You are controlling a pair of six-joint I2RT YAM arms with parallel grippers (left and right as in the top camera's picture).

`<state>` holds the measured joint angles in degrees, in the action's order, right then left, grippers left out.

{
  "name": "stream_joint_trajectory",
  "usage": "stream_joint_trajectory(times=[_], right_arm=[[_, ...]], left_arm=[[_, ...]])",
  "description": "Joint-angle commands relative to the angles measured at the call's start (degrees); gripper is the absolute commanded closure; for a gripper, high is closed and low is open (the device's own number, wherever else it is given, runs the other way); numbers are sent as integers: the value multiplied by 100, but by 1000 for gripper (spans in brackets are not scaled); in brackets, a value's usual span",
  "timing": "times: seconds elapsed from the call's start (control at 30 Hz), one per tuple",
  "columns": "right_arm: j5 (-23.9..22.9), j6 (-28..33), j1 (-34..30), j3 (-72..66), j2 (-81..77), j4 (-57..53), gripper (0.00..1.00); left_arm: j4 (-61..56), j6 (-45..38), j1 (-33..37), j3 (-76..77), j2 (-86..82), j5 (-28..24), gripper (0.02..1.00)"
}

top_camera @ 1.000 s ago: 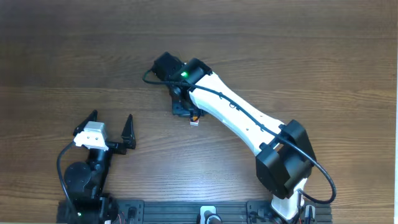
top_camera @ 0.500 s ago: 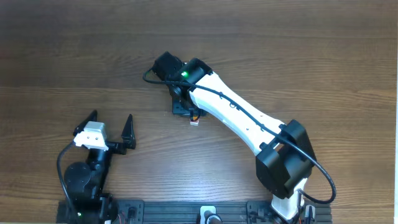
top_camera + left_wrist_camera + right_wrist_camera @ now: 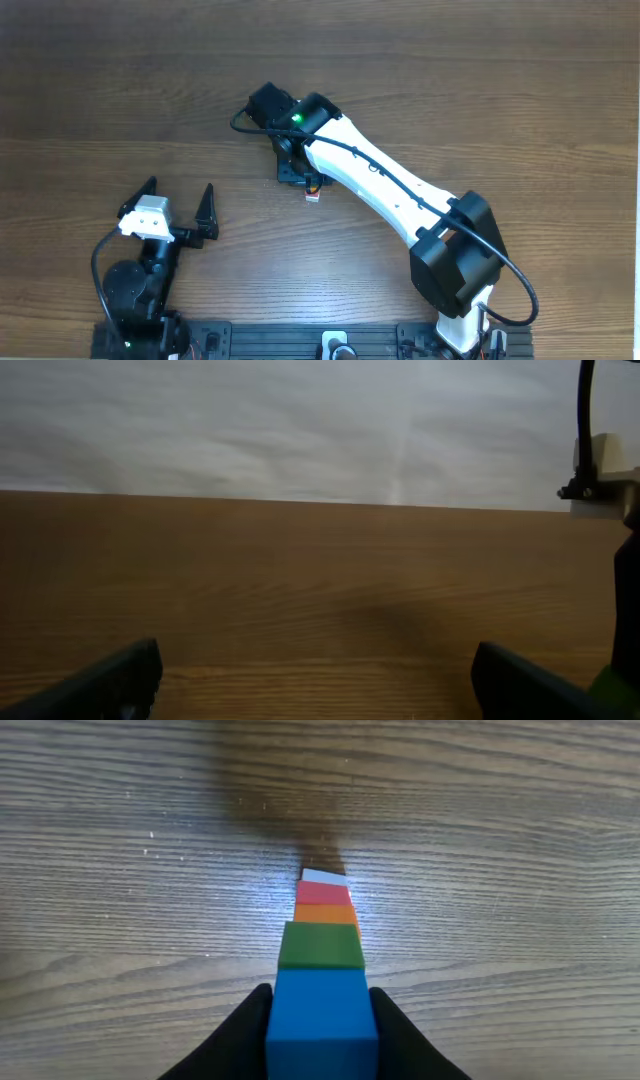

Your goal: Stack Cubes

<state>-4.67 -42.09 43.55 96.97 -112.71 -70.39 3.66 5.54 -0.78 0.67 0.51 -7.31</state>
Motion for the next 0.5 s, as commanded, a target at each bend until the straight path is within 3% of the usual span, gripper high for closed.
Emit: stream_joint_trajectory(times=[0.03, 0.43, 0.5], right_arm=[[-33, -52, -39, 157, -90, 11, 652], [-125, 203, -157, 162, -74, 94, 60], [-125, 382, -304, 164, -39, 127, 9]], left_arm=[[0, -83, 31, -33, -35, -37, 18], [0, -83, 31, -33, -35, -37, 18], [0, -83, 31, -33, -35, -37, 20]])
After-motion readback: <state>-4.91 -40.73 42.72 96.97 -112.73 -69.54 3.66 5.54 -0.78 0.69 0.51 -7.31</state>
